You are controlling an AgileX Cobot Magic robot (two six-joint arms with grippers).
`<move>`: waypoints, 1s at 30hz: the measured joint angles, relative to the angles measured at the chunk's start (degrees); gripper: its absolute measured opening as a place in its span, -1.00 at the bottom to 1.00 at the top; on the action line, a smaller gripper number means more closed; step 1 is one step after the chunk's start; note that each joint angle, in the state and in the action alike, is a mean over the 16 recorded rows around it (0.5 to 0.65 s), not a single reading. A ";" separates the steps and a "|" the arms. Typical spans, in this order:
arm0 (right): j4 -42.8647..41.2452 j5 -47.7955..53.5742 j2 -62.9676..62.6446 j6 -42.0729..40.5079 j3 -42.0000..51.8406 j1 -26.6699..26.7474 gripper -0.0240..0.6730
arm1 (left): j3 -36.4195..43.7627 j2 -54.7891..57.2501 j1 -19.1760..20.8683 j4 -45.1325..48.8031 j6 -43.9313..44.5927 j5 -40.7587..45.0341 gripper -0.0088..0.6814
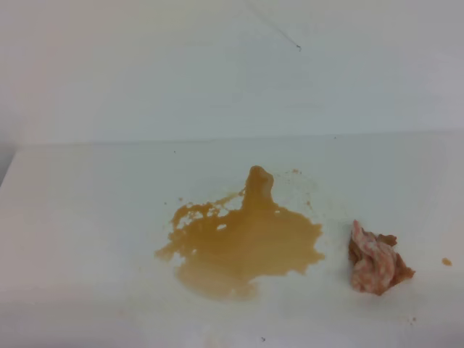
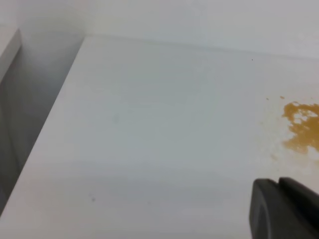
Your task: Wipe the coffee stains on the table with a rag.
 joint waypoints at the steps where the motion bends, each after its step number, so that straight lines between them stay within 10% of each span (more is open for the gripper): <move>1: 0.00 0.00 0.00 0.00 0.00 0.00 -0.94 | 0.00 0.00 0.00 0.00 0.00 0.00 -0.98; 30: 0.00 0.00 0.00 0.00 0.00 0.00 -0.94 | 0.00 0.00 0.00 0.00 0.00 0.00 -0.98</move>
